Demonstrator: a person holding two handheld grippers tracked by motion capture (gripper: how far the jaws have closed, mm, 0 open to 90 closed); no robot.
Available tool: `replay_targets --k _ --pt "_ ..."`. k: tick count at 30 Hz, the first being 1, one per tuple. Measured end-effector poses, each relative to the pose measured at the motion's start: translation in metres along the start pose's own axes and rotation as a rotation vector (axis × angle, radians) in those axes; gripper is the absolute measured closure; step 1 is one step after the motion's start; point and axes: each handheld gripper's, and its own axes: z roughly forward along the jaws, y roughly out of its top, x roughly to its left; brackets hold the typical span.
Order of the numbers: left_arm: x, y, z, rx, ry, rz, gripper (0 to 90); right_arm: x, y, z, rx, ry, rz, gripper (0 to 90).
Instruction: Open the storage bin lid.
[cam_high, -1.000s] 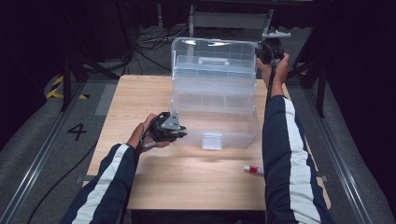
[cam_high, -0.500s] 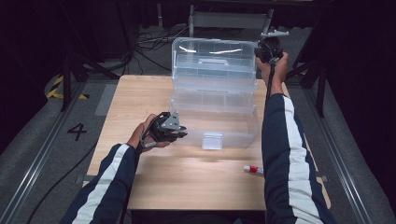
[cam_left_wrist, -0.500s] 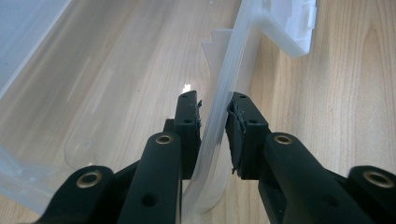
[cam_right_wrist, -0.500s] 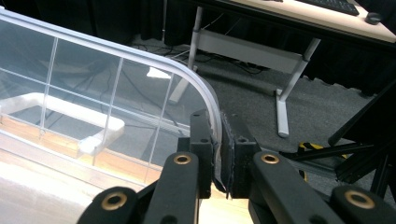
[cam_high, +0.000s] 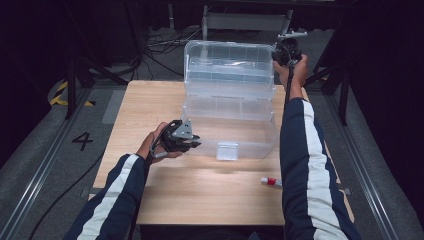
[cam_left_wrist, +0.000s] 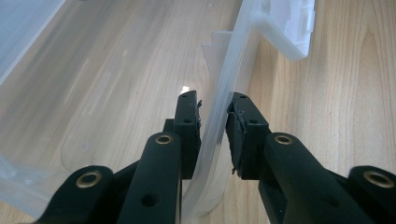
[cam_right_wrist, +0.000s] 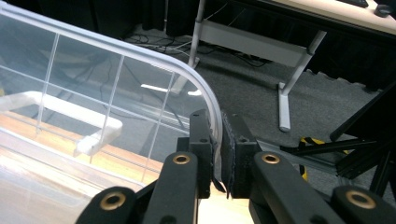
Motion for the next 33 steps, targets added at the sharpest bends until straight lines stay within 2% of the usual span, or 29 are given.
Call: replay_targets --k 24,33 --pt "0.000 -0.001 0.000 -0.006 0.002 -0.009 74.8 -0.005 0.003 0.017 0.073 0.023 -0.021 82.6" --pt "0.001 -0.002 0.000 -0.007 -0.005 -0.014 74.7 -0.005 0.003 0.019 0.101 0.016 -0.033 82.0"
